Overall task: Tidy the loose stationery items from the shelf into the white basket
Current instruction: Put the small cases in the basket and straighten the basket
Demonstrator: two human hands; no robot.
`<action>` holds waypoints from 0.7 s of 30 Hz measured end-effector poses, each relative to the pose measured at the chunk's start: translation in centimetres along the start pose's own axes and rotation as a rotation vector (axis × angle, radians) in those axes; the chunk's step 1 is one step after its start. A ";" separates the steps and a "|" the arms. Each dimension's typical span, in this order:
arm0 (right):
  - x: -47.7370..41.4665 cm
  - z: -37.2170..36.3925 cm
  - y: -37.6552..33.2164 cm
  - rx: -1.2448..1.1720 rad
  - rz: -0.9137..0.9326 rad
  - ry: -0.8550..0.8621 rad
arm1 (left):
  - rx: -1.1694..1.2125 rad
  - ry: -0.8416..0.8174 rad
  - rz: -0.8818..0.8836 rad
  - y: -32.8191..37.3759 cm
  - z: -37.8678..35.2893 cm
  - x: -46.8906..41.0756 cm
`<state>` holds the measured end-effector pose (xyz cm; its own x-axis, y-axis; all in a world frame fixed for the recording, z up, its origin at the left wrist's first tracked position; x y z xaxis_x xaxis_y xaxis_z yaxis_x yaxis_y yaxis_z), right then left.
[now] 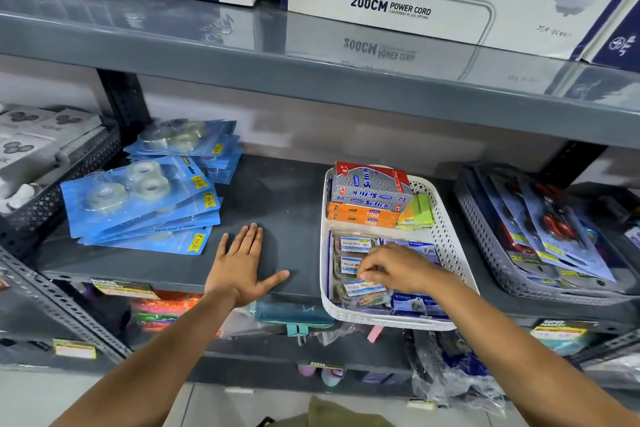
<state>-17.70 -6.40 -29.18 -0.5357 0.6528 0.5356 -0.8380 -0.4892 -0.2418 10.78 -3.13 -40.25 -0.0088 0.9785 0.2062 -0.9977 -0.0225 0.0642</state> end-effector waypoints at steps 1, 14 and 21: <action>-0.1 -0.3 -0.2 0.049 -0.015 0.029 | 0.001 0.000 0.001 0.0 0.0 0.0; 0.6 -2.7 -0.2 0.073 0.010 0.132 | 0.004 0.013 -0.007 -0.1 0.0 0.0; 0.8 -2.8 -1.1 0.160 0.016 0.210 | 0.022 0.034 -0.015 -0.1 -0.2 -0.1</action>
<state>-17.52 -3.69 -30.76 -0.5725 0.7420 0.3489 -0.8111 -0.5748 -0.1086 10.87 -3.13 -40.49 0.0030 0.9852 0.1713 -0.9960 -0.0124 0.0885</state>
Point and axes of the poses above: each hand's wrist, its own x-axis away from the middle knuckle, its own z-axis out of the back of the hand, y = z × x, the point moved 1 cm from there along -x, towards the middle knuckle, and after that the axes turned 9 degrees about -y, right-handed, at the moved point
